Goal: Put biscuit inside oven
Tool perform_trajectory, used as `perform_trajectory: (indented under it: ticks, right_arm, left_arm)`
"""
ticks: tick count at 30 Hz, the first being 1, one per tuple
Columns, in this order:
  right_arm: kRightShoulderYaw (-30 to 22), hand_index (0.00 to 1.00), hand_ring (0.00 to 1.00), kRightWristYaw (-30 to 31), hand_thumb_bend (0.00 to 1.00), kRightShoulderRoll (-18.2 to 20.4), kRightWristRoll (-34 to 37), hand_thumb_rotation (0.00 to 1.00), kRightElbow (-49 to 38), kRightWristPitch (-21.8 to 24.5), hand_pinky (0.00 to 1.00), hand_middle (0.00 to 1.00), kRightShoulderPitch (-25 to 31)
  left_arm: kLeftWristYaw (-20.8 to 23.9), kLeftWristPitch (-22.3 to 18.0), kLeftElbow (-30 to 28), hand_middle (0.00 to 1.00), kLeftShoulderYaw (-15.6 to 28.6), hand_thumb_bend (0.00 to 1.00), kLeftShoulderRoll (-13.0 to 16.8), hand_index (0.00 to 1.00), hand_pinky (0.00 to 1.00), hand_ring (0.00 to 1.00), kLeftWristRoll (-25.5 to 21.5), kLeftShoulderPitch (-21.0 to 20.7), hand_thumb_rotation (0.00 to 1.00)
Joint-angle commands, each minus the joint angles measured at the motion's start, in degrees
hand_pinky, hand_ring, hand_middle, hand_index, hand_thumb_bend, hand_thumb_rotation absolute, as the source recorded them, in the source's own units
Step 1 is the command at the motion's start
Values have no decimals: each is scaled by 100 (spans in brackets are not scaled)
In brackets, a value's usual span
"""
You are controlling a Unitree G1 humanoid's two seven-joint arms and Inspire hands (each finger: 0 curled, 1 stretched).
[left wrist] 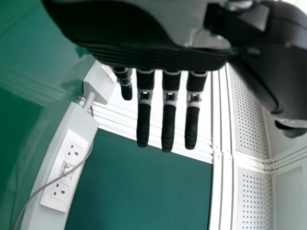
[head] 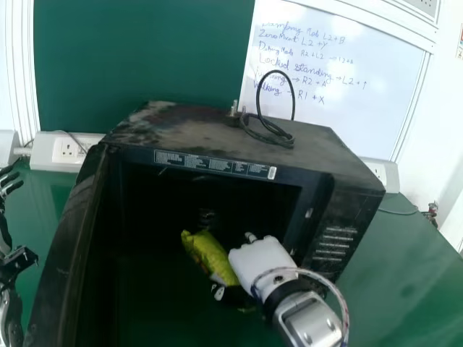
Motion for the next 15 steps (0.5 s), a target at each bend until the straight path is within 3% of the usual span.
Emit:
perform_trajectory:
  ticks: [1, 3, 7, 11, 15]
  right_arm:
    - [-104, 49, 35, -64, 53, 98, 79, 0, 128, 150, 35, 48, -219]
    - [-84, 51, 39, -69, 53, 125, 31, 0, 263, 220, 39, 43, -358]
    - [7, 49, 31, -53, 53, 74, -35, 0, 533, 211, 29, 47, -675]
    - [85, 49, 34, -191, 53, -6, -87, 0, 777, 157, 33, 48, -881]
    - [151, 49, 30, -292, 53, 34, -130, 0, 1065, 237, 25, 47, -1070]
  left_arm:
    - [-40, -46, 10, 61, -26, 79, 3, 61, 57, 59, 3, -28, 91]
    - [-38, -50, 6, 61, -25, 80, -4, 61, 57, 59, -3, -27, 91]
    - [-19, -28, -25, 61, -29, 80, -17, 61, 57, 59, 0, -12, 91]
    - [-2, -13, -52, 60, -30, 81, -30, 61, 57, 59, 6, 5, 91]
    - [0, -25, -62, 61, -38, 81, -31, 61, 58, 59, 28, 24, 91]
